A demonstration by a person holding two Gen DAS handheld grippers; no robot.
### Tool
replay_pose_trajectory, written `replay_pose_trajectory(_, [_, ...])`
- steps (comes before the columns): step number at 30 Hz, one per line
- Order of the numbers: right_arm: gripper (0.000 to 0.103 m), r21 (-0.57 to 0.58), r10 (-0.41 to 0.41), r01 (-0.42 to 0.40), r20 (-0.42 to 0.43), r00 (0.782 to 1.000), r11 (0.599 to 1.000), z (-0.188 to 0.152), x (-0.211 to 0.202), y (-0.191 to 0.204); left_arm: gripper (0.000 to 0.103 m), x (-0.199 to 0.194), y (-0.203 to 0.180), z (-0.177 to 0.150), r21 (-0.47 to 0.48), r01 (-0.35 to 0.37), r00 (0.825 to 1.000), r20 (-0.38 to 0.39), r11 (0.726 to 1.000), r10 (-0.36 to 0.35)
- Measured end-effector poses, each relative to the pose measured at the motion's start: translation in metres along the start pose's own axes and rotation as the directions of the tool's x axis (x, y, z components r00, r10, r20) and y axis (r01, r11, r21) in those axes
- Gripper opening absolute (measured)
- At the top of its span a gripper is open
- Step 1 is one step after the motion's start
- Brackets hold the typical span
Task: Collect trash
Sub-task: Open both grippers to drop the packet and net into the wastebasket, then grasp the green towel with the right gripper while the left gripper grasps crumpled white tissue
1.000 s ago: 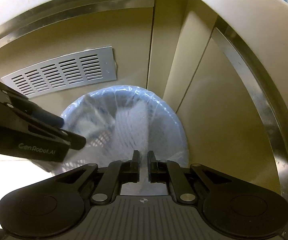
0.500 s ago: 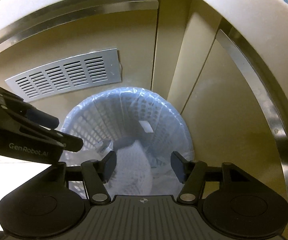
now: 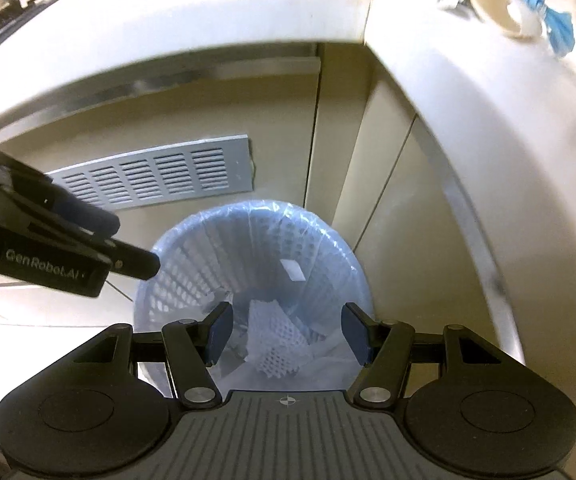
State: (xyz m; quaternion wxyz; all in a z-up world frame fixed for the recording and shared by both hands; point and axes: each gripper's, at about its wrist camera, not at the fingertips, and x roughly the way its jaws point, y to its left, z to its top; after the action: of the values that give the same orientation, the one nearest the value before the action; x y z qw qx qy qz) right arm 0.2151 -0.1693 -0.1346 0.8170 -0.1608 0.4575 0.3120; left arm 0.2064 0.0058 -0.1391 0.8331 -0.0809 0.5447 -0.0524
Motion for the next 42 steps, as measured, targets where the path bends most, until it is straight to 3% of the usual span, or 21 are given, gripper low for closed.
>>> replay_pose_trajectory(4, [0.06,-0.012,0.012,-0.012,0.053,0.998,1.0,0.004,-0.029,0.001,0.05,-0.025,-0.006,0.004,0.047,0.033,0.998,0.051,0.998,-0.036])
replay_pose_trajectory(7, [0.06,-0.012,0.041,-0.039,0.148,0.988,0.999,0.009,-0.059,-0.003,0.055,-0.049,-0.009,0.009,0.07,0.079,0.991,0.105,0.994,-0.086])
replay_pose_trajectory(13, [0.061,0.057,0.006,-0.029,0.364,0.931,0.998,0.037,-0.112,-0.03,0.067,-0.092,-0.015,0.036,0.1,0.088,0.961,0.254,0.991,-0.111])
replay_pose_trajectory(16, [0.078,0.111,-0.051,0.004,0.423,0.905,0.994,0.058,-0.12,-0.049,0.07,-0.101,-0.016,0.056,0.088,0.074,0.943,0.317,0.993,-0.098])
replay_pose_trajectory(20, [0.079,0.183,-0.111,0.036,0.42,0.901,0.983,0.087,-0.115,-0.077,0.073,-0.104,-0.018,0.084,0.051,0.044,0.926,0.372,0.998,-0.06])
replay_pose_trajectory(24, [0.079,0.225,-0.114,0.018,0.422,0.899,0.974,0.106,-0.107,-0.102,0.075,-0.103,-0.021,0.106,0.023,0.012,0.912,0.411,1.0,-0.02])
replay_pose_trajectory(28, [0.079,0.129,-0.084,0.029,0.445,0.891,0.991,0.123,-0.103,-0.109,0.076,-0.096,-0.019,0.124,-0.011,-0.015,0.905,0.426,1.0,0.018])
replay_pose_trajectory(35, [0.079,-0.082,0.037,0.001,0.455,0.89,0.997,0.167,-0.074,-0.11,0.077,-0.092,-0.014,0.141,-0.092,-0.055,0.897,0.432,0.994,0.09])
replay_pose_trajectory(38, [0.079,-0.157,0.076,-0.01,0.424,0.902,0.988,0.187,-0.055,-0.114,0.077,-0.091,-0.011,0.144,-0.12,-0.068,0.895,0.43,0.99,0.114])
replay_pose_trajectory(42, [0.079,-0.151,0.108,-0.053,0.385,0.916,0.987,0.205,-0.034,-0.128,0.077,-0.089,-0.01,0.144,-0.155,-0.082,0.896,0.422,0.984,0.141])
